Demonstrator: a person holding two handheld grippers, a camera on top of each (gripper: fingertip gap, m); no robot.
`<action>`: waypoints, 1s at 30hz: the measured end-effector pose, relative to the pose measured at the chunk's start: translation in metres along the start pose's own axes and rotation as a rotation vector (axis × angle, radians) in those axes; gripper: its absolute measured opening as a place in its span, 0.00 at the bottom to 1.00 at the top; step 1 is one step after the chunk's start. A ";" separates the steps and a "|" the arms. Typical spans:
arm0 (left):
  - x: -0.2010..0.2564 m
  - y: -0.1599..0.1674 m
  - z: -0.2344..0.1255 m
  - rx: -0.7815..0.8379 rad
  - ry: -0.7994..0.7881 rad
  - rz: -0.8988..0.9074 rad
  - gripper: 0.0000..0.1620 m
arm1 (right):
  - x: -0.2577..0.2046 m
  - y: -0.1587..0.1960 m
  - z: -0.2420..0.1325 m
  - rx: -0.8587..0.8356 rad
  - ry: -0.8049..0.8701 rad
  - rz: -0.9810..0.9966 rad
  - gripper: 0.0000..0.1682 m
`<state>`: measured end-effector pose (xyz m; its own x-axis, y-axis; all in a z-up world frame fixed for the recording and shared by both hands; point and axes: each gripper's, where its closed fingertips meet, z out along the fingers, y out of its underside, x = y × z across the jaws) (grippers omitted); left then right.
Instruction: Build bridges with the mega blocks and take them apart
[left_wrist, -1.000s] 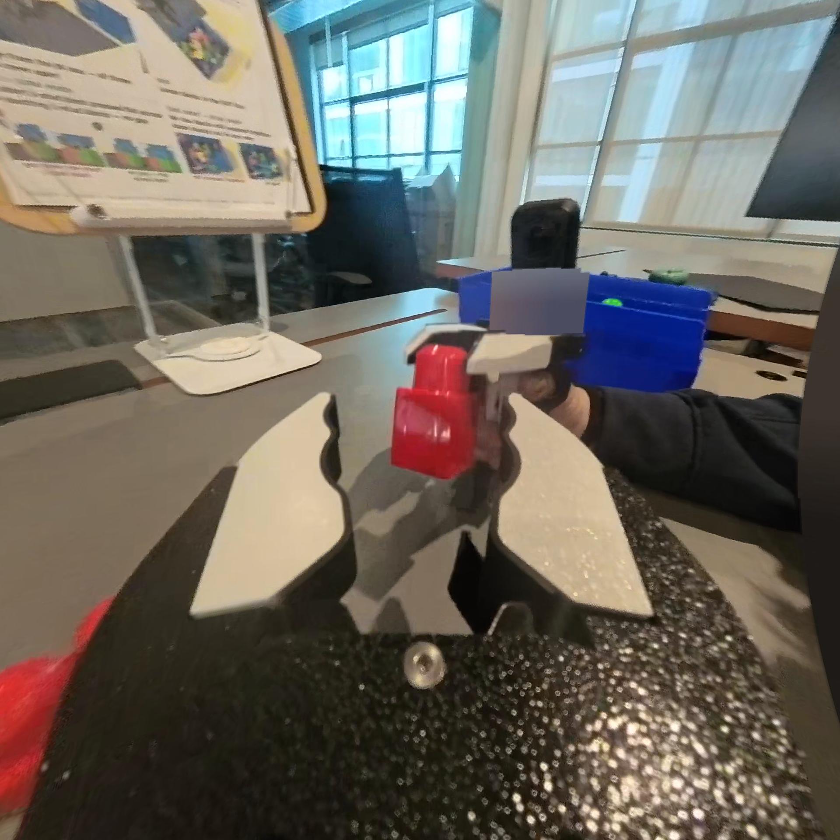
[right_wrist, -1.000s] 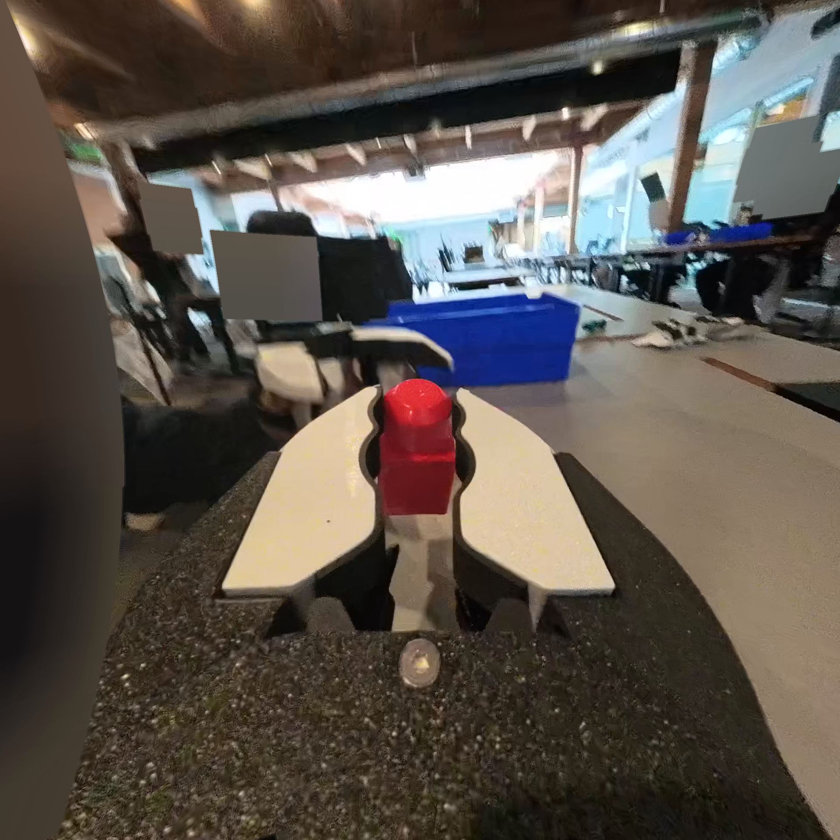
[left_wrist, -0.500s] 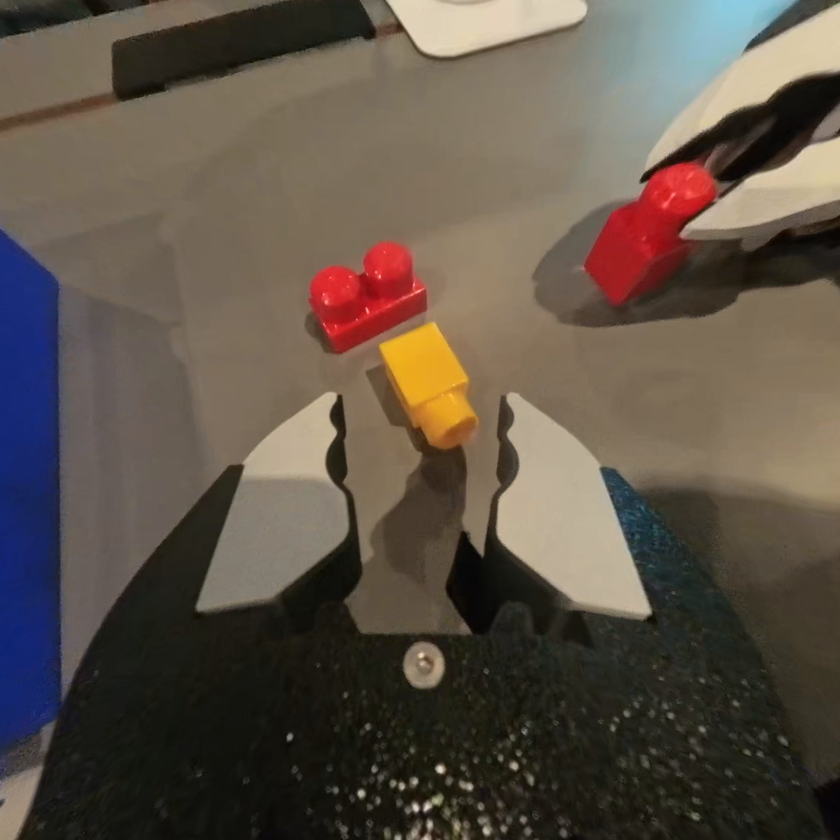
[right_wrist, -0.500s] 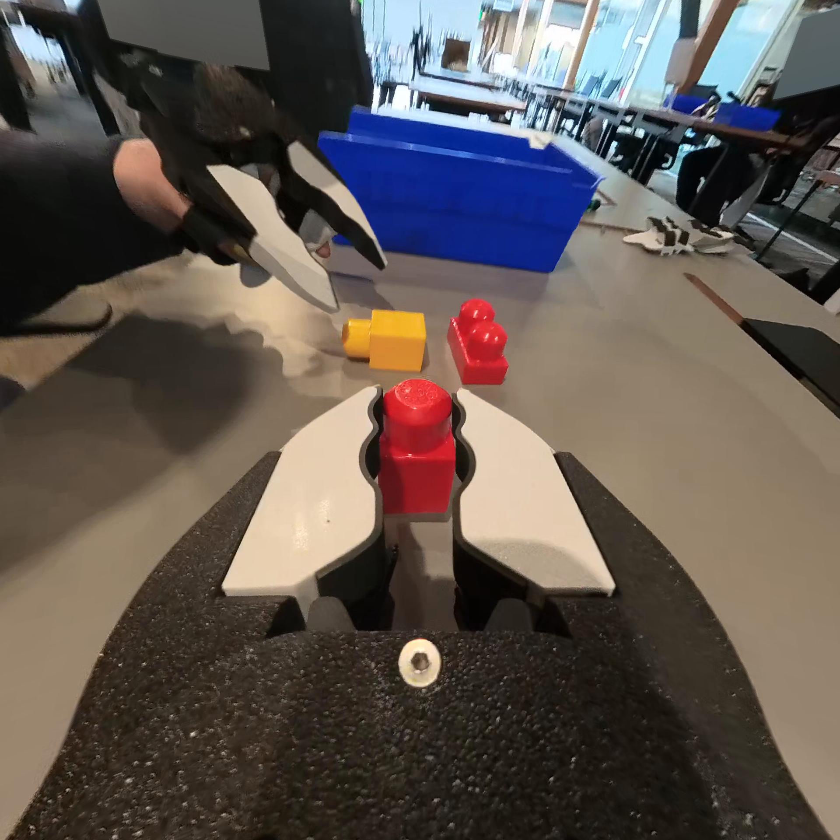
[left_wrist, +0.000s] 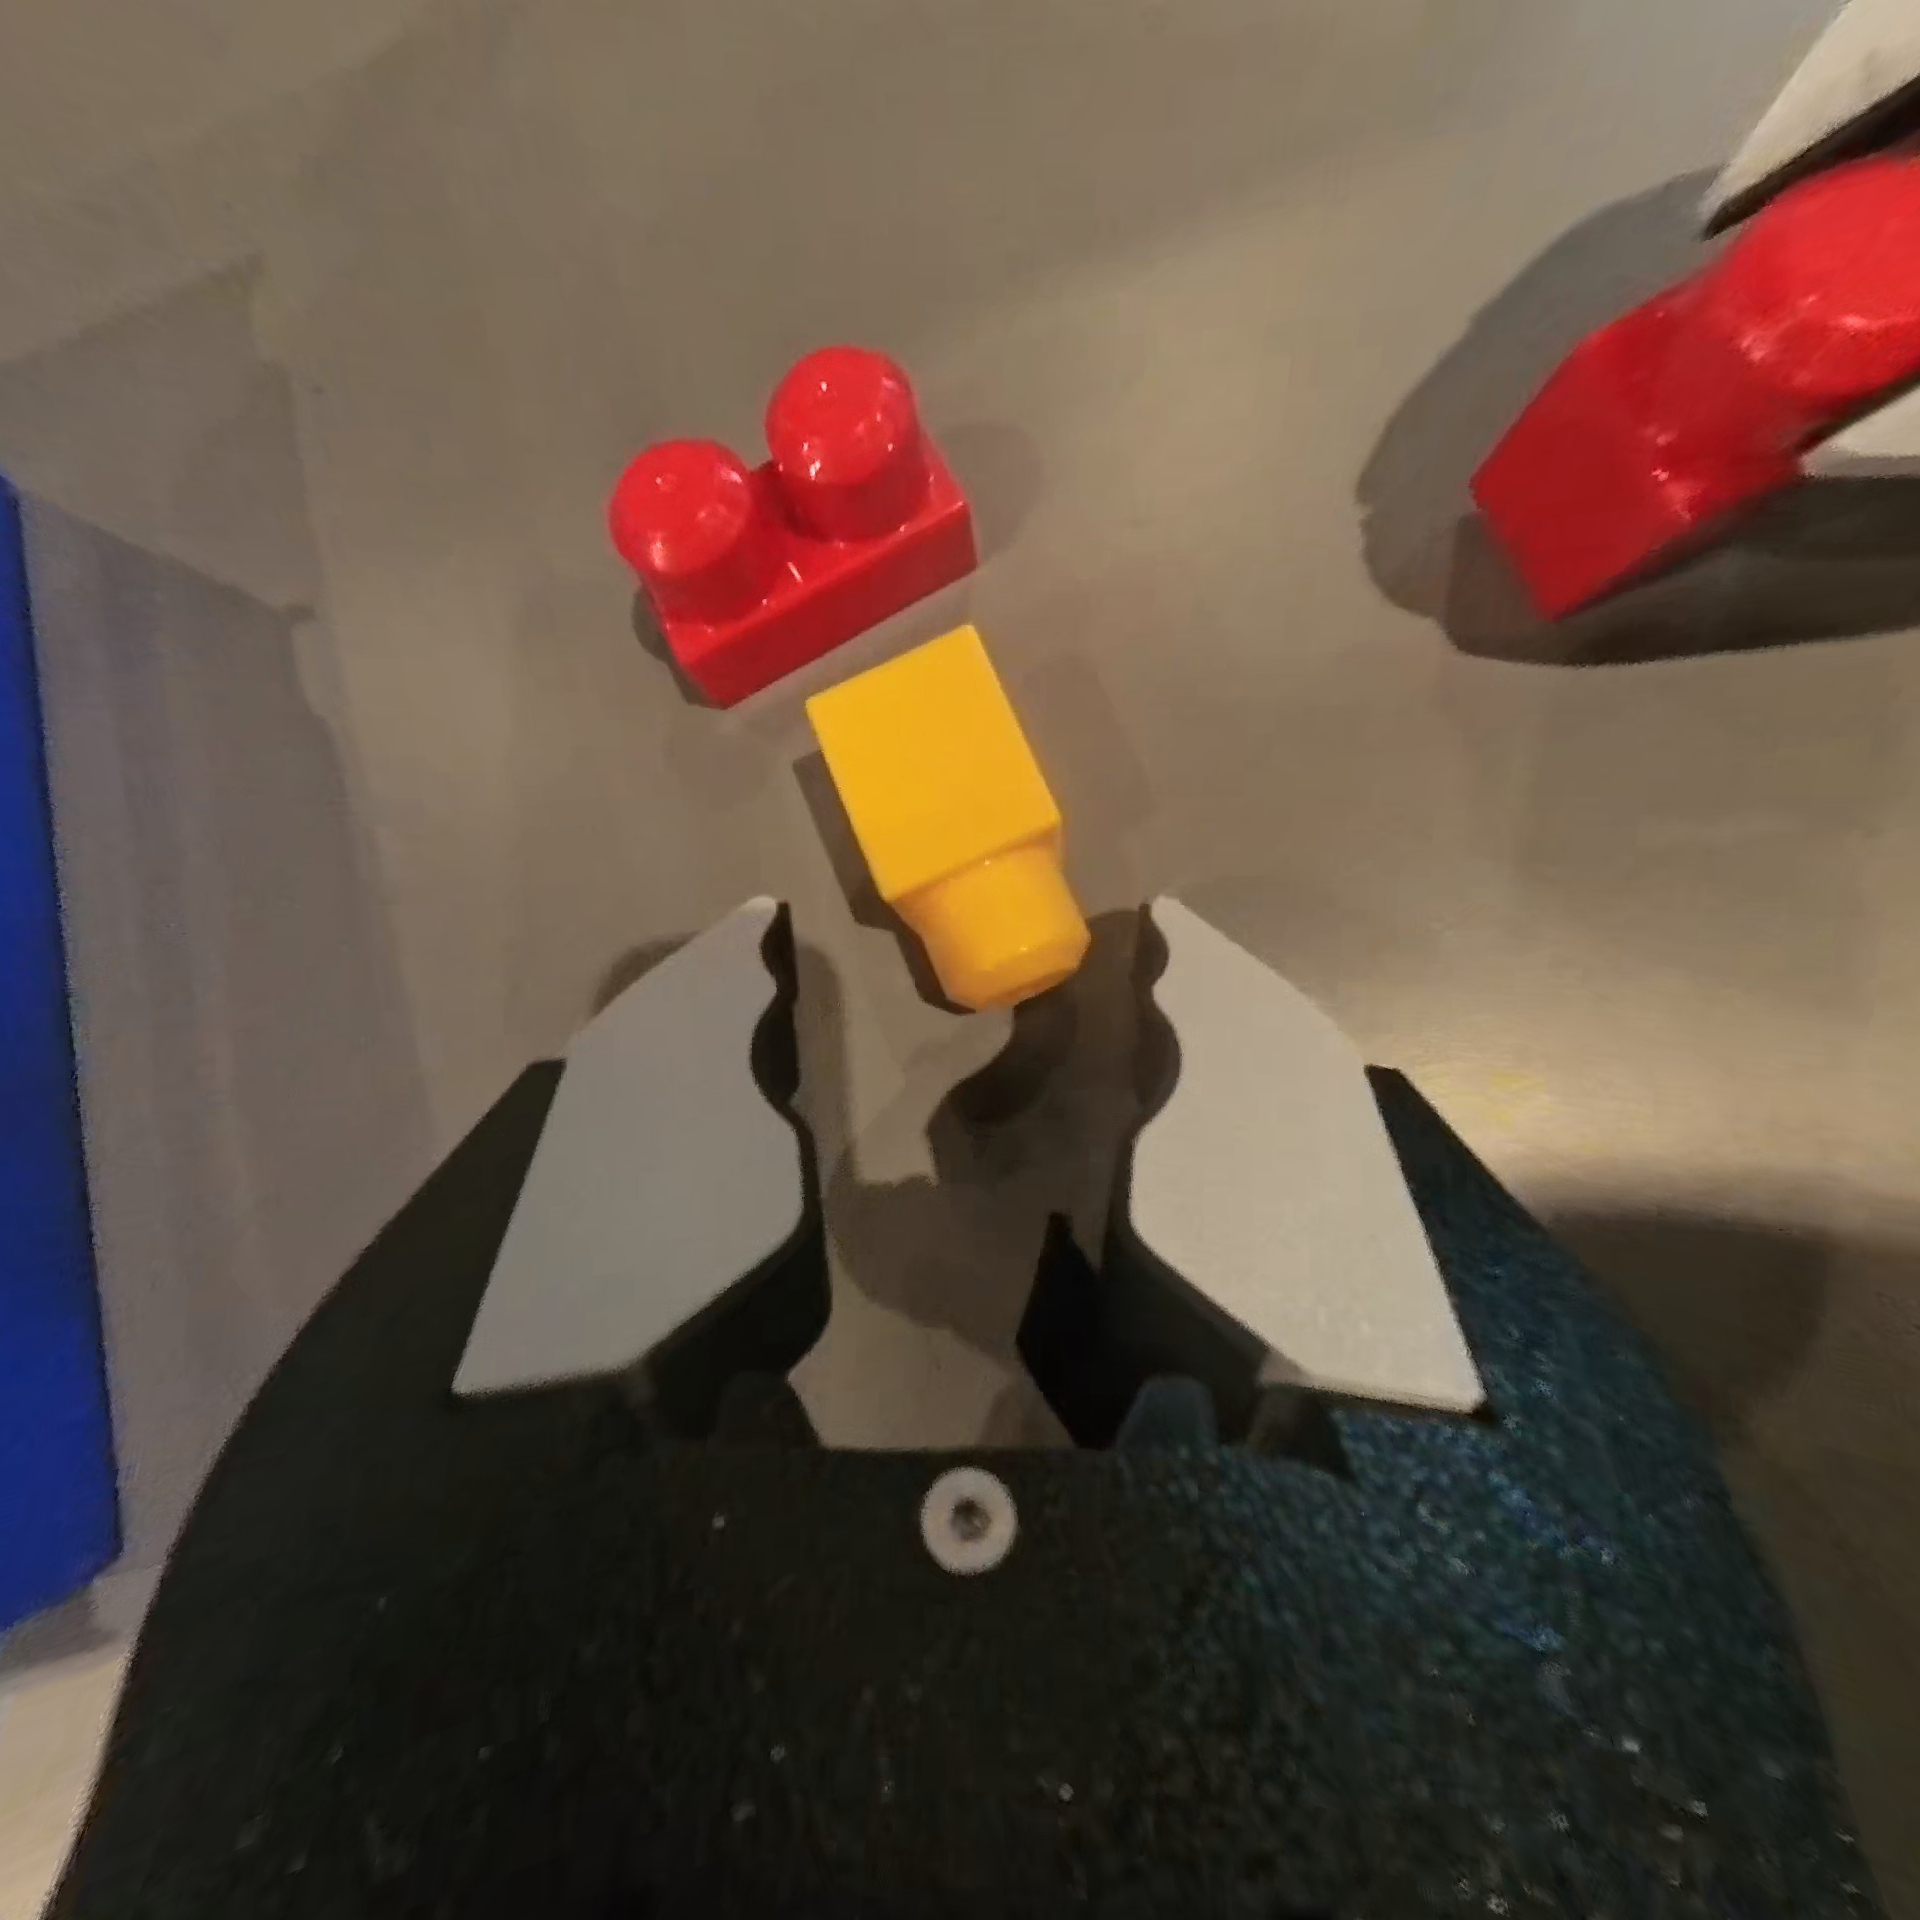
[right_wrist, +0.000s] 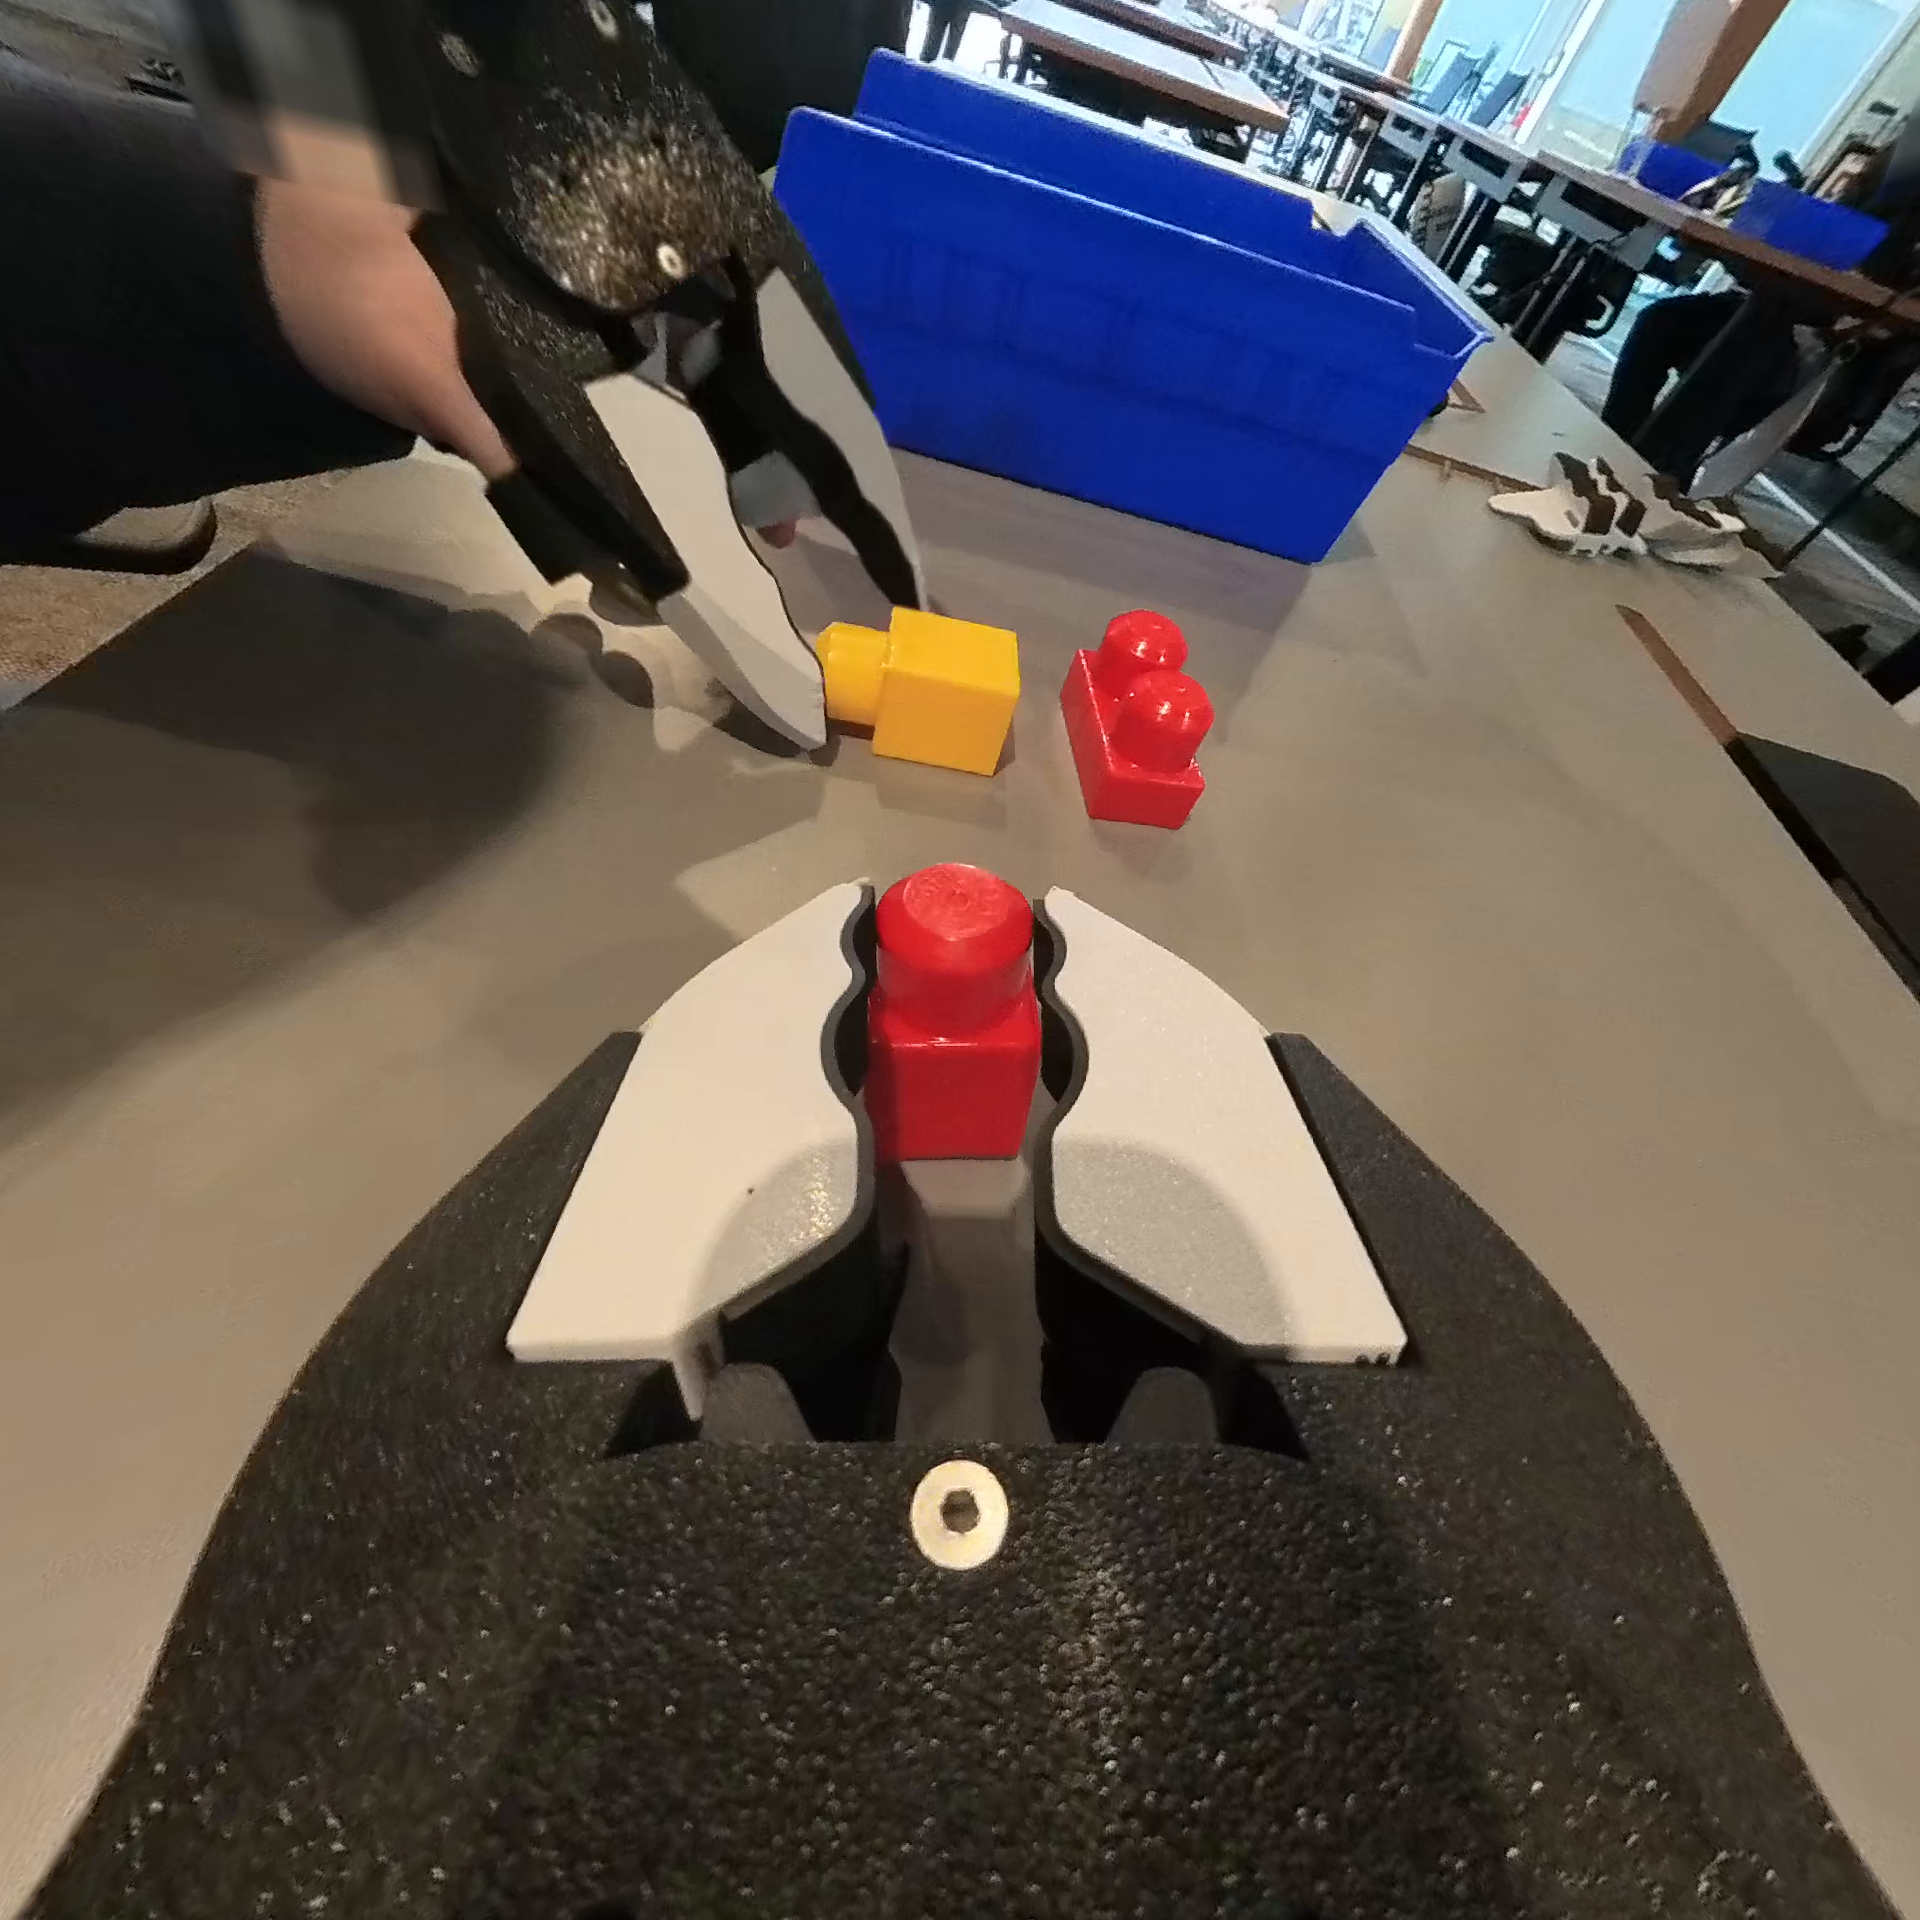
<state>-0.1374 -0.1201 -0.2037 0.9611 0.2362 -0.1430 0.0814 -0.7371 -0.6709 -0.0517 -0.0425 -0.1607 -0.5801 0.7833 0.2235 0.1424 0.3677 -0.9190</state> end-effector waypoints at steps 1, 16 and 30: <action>0.000 0.001 0.001 -0.005 -0.003 0.001 0.36 | 0.000 0.000 -0.001 0.001 -0.001 -0.003 0.17; -0.006 -0.001 0.001 0.033 -0.064 0.103 0.17 | 0.013 -0.028 -0.023 0.261 0.029 0.078 0.28; 0.020 -0.025 -0.024 -0.024 0.031 0.488 0.18 | -0.001 -0.052 -0.016 0.286 0.135 -0.161 0.25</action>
<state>-0.1140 -0.1120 -0.1720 0.8962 -0.1589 -0.4142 -0.3745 -0.7717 -0.5141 -0.0462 -0.0543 -0.1083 -0.4626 0.7931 0.3962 -0.1839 0.3514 -0.9180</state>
